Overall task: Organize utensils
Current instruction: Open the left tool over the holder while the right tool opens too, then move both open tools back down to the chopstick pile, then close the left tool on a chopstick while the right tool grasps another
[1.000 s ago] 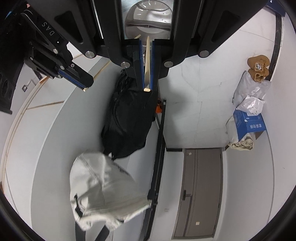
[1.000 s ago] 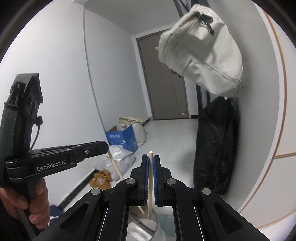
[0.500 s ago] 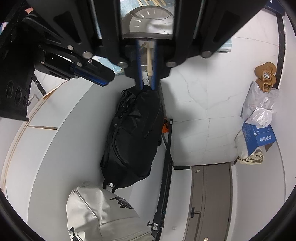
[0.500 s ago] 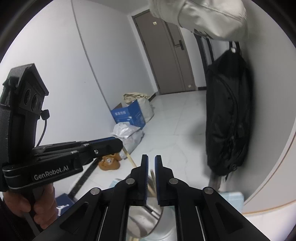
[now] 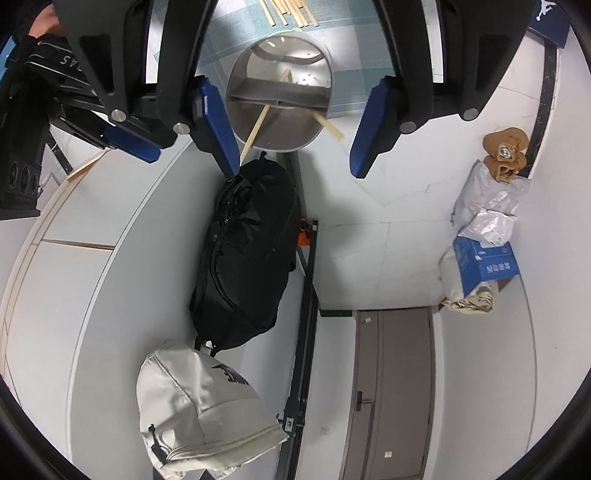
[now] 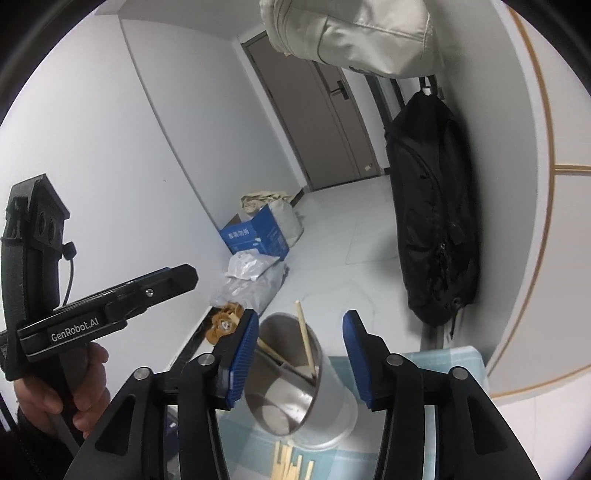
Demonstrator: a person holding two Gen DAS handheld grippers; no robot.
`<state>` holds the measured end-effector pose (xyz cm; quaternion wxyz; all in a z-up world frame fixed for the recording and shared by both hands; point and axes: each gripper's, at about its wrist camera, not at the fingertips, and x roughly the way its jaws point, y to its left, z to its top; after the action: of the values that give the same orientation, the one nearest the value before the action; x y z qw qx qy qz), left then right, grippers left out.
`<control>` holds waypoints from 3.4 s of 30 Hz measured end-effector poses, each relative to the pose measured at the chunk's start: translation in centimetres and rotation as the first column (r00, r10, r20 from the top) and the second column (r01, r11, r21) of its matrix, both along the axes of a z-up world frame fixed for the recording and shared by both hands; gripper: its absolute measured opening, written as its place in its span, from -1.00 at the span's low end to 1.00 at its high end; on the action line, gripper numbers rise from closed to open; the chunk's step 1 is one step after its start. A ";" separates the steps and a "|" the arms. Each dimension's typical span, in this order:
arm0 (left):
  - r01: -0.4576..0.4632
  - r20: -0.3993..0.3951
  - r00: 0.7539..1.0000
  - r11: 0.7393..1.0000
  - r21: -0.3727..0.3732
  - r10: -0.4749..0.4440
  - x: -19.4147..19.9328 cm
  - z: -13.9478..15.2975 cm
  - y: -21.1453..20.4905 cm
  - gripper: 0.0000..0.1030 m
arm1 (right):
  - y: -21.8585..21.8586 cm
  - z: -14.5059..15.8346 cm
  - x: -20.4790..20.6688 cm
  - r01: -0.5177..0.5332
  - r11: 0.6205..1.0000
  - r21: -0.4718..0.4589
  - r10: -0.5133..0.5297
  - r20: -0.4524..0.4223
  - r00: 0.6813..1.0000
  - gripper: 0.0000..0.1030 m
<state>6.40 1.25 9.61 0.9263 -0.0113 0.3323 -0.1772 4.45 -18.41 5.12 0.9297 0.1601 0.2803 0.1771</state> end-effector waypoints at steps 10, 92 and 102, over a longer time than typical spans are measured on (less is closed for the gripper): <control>-0.062 0.046 0.997 0.998 0.031 0.060 -3.5 0.2 0.6 0.40 | 0.8 0.5 -3.5 -0.004 1.000 -0.003 0.004 0.024 1.000 0.38; -0.165 -0.479 0.844 0.967 0.195 0.240 -1.8 -20.7 1.9 -0.95 | 3.3 -15.7 -4.7 -0.088 0.981 -0.172 0.017 -0.374 0.927 0.43; -0.228 -0.391 0.893 0.973 0.037 0.224 -2.9 -16.9 3.8 -0.95 | 5.2 -17.6 -4.2 -0.145 0.973 -0.177 0.052 -0.449 0.892 -0.11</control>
<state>3.48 5.03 -7.26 0.8551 -0.0899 0.5066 -0.0640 0.25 -13.17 -12.51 0.8430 0.0847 0.5085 0.1534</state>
